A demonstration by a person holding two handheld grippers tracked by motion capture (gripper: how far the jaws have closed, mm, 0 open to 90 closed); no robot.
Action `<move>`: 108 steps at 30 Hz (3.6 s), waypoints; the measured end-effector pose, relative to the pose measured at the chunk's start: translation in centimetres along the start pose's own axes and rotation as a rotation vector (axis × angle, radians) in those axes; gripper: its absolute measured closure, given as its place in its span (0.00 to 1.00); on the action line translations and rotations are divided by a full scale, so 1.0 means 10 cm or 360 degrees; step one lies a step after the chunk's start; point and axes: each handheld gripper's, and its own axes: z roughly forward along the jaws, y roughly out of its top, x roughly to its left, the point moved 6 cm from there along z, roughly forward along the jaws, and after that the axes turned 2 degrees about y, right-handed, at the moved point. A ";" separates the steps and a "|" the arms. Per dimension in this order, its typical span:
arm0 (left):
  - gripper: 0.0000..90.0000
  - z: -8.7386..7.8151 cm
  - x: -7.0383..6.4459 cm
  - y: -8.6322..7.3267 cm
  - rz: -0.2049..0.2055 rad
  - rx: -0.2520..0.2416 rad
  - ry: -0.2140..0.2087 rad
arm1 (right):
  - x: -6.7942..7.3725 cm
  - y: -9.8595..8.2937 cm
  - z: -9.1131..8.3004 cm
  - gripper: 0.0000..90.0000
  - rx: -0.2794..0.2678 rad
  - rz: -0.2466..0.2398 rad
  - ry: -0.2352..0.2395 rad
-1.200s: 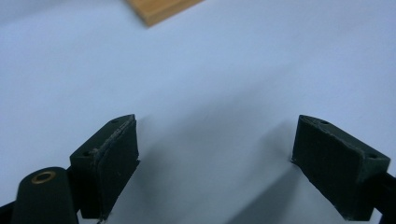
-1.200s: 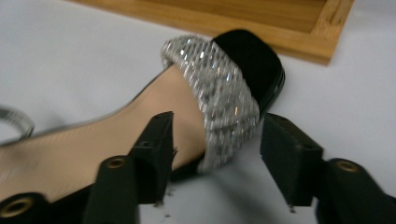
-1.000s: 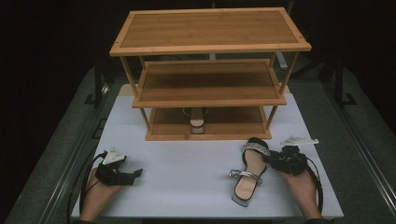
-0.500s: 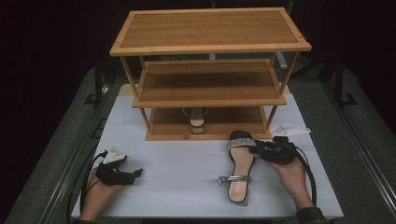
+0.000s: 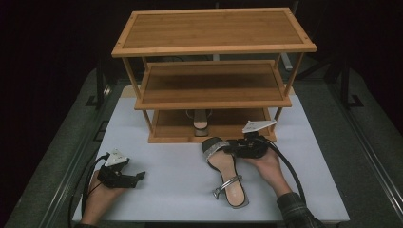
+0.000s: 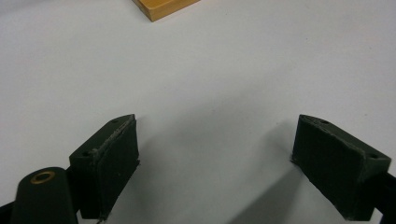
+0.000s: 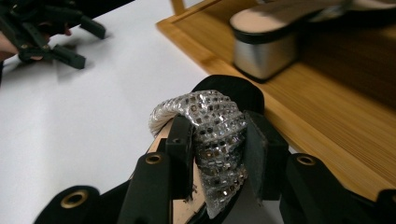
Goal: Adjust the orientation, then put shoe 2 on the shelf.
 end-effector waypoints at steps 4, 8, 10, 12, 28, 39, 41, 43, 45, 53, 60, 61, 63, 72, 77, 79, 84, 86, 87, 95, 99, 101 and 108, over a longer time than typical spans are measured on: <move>0.15 0.00 0.00 0.00 -0.0002 0.0000 0.0000 | 0.06 0.03 0.19 0.72 0.0027 -0.0033 0.0057; 0.15 0.00 0.00 0.00 -0.0001 0.0001 -0.0001 | 0.02 0.00 0.24 0.69 0.0057 -0.0014 0.0043; 0.15 0.00 0.00 0.00 -0.0003 0.0000 -0.0001 | -0.03 -0.06 0.24 0.67 0.0104 0.0006 0.0003; 0.15 0.00 0.00 0.00 -0.0002 0.0000 -0.0001 | -0.07 -0.12 0.24 0.63 0.0142 0.0028 -0.0030; 0.15 0.00 0.00 0.00 -0.0007 -0.0001 -0.0002 | -0.08 -0.31 0.07 0.87 0.0177 0.0123 -0.0017; 0.15 0.01 0.00 0.00 -0.0007 -0.0001 -0.0003 | -0.18 -0.13 0.24 0.95 0.0202 0.0017 -0.0093; 0.15 0.01 0.00 0.00 -0.0008 -0.0001 -0.0004 | -0.21 -0.09 0.26 0.95 0.0209 0.0001 -0.0101; 0.15 0.01 0.00 0.00 -0.0007 -0.0001 -0.0004 | -0.24 -0.07 0.28 0.95 0.0193 -0.0009 -0.0081; 0.15 0.01 0.00 0.00 -0.0008 -0.0002 -0.0002 | -0.25 -0.08 0.28 0.93 0.0187 -0.0004 -0.0065; 0.15 0.01 0.00 0.00 -0.0006 -0.0002 -0.0002 | -0.28 -0.08 -0.20 0.64 0.0112 0.0082 -0.0139; 0.15 0.00 0.00 0.00 -0.0007 0.0001 -0.0005 | -0.28 -0.31 -0.61 0.50 0.0113 0.0161 -0.0244; 0.15 0.01 0.00 0.00 -0.0008 -0.0002 -0.0002 | -0.28 -0.33 -0.68 0.46 0.0112 0.0180 -0.0261; 0.15 0.01 0.00 0.00 -0.0006 -0.0001 -0.0002 | -0.26 -0.39 -0.79 0.41 0.0098 0.0198 -0.0303; 0.15 0.01 0.00 0.00 -0.0006 -0.0003 -0.0003 | 0.03 -0.64 -1.02 0.19 0.0061 0.0211 -0.0253; 0.15 0.00 0.00 0.00 -0.0001 0.0000 -0.0003 | 0.20 -0.75 -0.99 0.15 0.0059 0.0216 -0.0222; 0.15 0.00 0.00 0.00 -0.0001 0.0000 -0.0003 | 0.26 -0.78 -0.96 0.15 0.0071 0.0203 -0.0223; 0.15 0.00 0.00 0.00 -0.0001 0.0000 -0.0003 | 0.42 -0.84 -0.83 0.15 0.0120 0.0163 -0.0192; 0.15 0.01 0.01 0.00 -0.0002 0.0001 -0.0003 | 0.46 -0.84 -0.77 0.16 0.0136 0.0146 -0.0183; 0.15 0.00 0.01 0.00 -0.0003 0.0002 -0.0004 | 0.46 -0.83 -0.73 0.16 0.0141 0.0142 -0.0182; 0.15 0.01 0.00 0.00 -0.0002 0.0000 -0.0002 | 0.45 -0.84 -0.54 0.17 0.0232 0.0100 -0.0218; 0.15 0.01 0.01 0.00 -0.0003 0.0000 -0.0003 | 0.37 -0.85 -0.60 0.17 0.0227 0.0098 -0.0276; 0.15 0.01 0.01 0.00 -0.0002 0.0001 -0.0002 | 0.33 -0.86 -0.63 0.17 0.0225 0.0101 -0.0303; 0.15 0.01 0.01 0.00 -0.0001 0.0001 -0.0003 | 0.17 -0.85 -0.71 0.23 0.0226 0.0127 -0.0329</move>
